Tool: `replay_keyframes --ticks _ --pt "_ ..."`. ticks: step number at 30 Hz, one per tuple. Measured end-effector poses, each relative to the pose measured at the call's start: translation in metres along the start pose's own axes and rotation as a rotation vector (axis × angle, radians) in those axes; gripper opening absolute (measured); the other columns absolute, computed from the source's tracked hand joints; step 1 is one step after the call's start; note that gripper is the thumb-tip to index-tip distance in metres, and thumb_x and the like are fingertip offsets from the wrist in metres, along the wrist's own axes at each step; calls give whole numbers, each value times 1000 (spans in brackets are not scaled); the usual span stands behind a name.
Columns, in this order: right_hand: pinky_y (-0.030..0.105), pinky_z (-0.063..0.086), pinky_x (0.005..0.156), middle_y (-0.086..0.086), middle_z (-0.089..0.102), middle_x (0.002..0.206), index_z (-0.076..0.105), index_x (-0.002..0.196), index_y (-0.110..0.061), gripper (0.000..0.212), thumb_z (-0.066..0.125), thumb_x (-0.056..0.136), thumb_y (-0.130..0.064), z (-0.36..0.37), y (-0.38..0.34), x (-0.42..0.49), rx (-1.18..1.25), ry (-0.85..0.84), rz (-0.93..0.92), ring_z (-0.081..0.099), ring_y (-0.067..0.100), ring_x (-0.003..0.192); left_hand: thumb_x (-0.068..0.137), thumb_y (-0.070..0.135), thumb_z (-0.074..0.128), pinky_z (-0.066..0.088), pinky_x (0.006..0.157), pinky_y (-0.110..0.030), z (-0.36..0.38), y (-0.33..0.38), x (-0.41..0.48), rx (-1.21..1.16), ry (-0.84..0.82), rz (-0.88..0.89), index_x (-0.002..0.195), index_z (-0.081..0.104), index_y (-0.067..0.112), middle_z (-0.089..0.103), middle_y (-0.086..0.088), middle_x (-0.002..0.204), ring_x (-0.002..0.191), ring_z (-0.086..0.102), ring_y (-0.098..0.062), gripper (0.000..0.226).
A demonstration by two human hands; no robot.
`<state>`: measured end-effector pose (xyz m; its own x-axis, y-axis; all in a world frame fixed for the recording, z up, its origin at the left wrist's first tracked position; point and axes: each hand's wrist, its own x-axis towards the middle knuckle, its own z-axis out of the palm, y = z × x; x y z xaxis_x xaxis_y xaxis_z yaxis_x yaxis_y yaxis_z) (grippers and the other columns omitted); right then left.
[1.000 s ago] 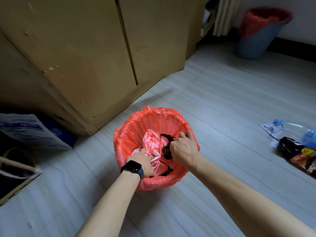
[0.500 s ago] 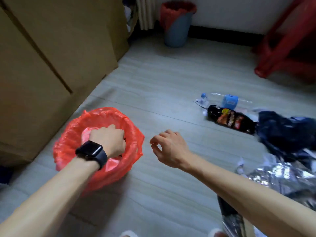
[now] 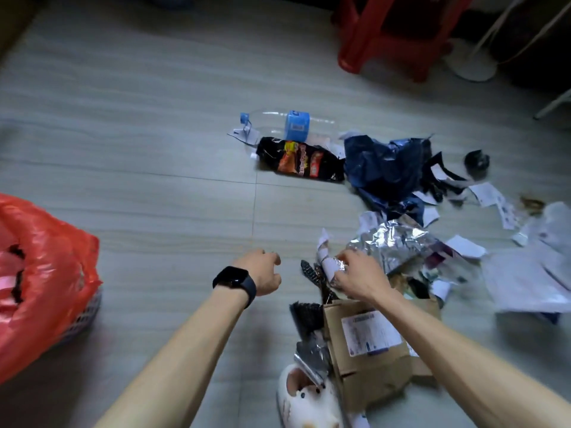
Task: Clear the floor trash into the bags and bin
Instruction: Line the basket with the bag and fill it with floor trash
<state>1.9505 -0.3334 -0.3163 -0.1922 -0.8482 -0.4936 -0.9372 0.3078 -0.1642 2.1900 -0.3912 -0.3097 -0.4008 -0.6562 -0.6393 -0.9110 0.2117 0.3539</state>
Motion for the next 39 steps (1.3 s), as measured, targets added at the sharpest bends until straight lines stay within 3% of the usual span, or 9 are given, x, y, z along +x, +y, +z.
replay_keyframes --ticks 2,5,10,15,20,26,31,36,39 --pt "42 46 94 12 53 133 50 132 -19 53 54 84 -40 8 7 7 -9 -47 50 54 32 118 88 45 56 44 99 -39 30 7 15 -14 -35 16 142 41 32 46 -6 141 126 48 -29 58" --pt "46 46 97 12 42 142 43 138 -19 66 57 84 -54 23 9 20 -17 -91 105 48 35 126 81 57 63 41 104 -42 72 21 27 -19 -105 77 142 41 35 42 -6 144 129 44 -30 69" --pt "45 49 92 6 47 137 45 133 -20 55 61 89 -49 51 8 29 -38 -130 75 55 34 115 80 63 62 10 101 -75 111 29 29 230 -93 19 129 53 43 17 0 157 147 10 -30 53" --pt "45 50 86 8 44 137 43 131 -16 52 62 89 -40 62 4 30 -97 11 121 56 36 108 90 38 57 30 99 -54 106 6 28 224 59 13 114 62 31 39 0 142 133 34 -23 25" --pt "42 44 76 10 56 105 57 106 -12 40 58 85 -45 67 -6 27 -243 313 -110 51 29 92 89 27 51 39 66 -35 72 -28 26 53 108 -63 98 47 20 66 -8 106 95 61 -35 13" --pt "45 46 95 8 52 129 45 133 -18 61 44 91 -61 77 -60 43 -78 148 -212 50 30 115 83 21 55 39 60 -34 46 -67 6 -1 91 -111 92 39 20 64 -15 99 86 60 -38 18" --pt "49 47 89 12 43 133 40 134 -18 80 49 80 -77 88 -123 55 70 -68 -16 52 38 117 87 25 55 42 63 -35 34 -93 -15 24 116 -116 106 46 22 66 -11 103 92 61 -35 22" --pt "40 49 79 16 63 113 53 113 -19 26 56 87 -23 114 -142 53 59 -176 -189 60 39 100 90 23 53 49 77 -38 24 -122 -37 57 146 -189 123 53 26 65 -8 115 104 61 -33 34" --pt "30 48 80 10 72 109 69 107 -24 25 56 87 -19 113 -144 49 75 -241 -249 62 32 104 89 23 54 46 78 -36 15 -139 -50 68 174 -193 116 62 31 66 -6 115 105 61 -31 29"
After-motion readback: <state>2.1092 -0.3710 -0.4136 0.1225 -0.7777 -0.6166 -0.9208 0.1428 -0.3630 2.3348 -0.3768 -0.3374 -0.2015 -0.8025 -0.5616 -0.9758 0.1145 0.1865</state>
